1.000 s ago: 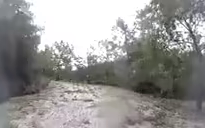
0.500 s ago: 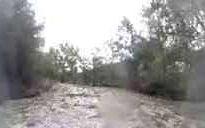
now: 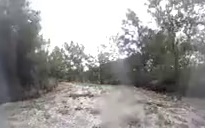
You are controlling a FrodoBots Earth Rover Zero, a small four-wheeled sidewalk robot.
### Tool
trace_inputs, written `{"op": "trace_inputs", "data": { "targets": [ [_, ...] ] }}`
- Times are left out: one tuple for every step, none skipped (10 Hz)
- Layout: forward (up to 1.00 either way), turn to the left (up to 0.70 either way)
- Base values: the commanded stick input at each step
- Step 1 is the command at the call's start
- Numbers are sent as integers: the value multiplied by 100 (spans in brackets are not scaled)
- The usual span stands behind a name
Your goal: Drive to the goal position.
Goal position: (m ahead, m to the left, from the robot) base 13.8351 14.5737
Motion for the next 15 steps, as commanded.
{"op": "trace_inputs", "data": {
  "targets": [
    [70,0],
    [70,0],
    [71,0],
    [83,0],
    [85,0],
    [85,0],
    [85,0],
    [85,0],
    [85,0],
    [85,0],
    [85,0],
    [85,0],
    [85,0],
    [85,0],
    [85,0]
  ]
}}
